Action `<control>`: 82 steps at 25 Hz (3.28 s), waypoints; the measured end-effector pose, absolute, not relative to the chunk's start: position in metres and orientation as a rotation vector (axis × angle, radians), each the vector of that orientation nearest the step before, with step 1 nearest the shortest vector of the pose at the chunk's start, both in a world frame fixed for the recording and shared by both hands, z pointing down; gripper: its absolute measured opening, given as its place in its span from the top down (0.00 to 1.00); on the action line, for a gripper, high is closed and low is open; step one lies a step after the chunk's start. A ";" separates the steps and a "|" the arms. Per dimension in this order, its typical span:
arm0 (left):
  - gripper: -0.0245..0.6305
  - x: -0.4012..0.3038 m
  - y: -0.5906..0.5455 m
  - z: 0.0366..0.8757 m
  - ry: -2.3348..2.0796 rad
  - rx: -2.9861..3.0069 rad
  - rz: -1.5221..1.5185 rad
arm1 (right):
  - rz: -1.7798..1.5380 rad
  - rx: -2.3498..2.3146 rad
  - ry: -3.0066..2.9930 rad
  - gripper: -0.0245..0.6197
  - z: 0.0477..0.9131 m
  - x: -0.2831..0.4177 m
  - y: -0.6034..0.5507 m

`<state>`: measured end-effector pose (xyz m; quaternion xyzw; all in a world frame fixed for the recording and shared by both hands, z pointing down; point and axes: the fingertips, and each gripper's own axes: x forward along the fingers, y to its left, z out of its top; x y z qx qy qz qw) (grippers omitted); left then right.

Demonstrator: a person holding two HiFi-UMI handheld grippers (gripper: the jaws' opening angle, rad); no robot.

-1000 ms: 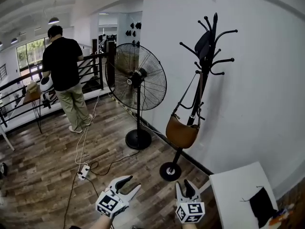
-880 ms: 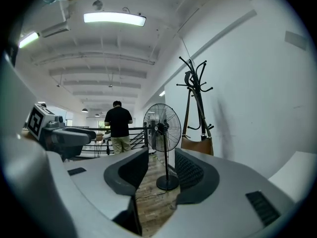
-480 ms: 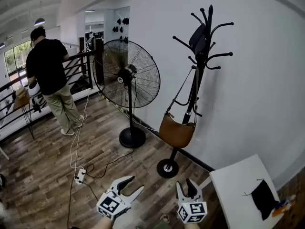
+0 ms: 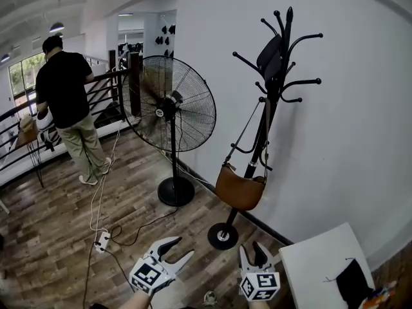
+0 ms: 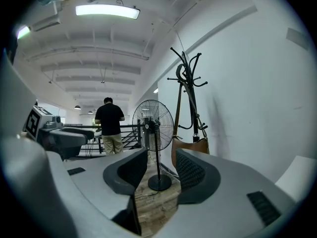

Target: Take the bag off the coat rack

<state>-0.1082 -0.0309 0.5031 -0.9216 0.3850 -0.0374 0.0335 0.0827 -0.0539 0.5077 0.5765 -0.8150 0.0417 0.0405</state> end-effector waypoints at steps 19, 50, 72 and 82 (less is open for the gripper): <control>0.66 -0.029 -0.150 0.503 1.217 -2.852 -0.203 | 0.173 1.648 -2.506 0.71 0.518 0.147 -0.179; 0.66 0.000 -0.323 0.490 1.034 -2.876 -0.062 | 0.039 1.939 -2.421 0.71 0.478 0.167 -0.314; 0.66 -0.007 -0.426 0.486 0.810 -2.932 -0.093 | -0.096 2.218 -2.153 0.71 0.464 0.172 -0.393; 0.66 0.014 -0.464 0.467 0.699 -2.896 0.006 | -0.150 2.241 -2.021 0.72 0.464 0.181 -0.412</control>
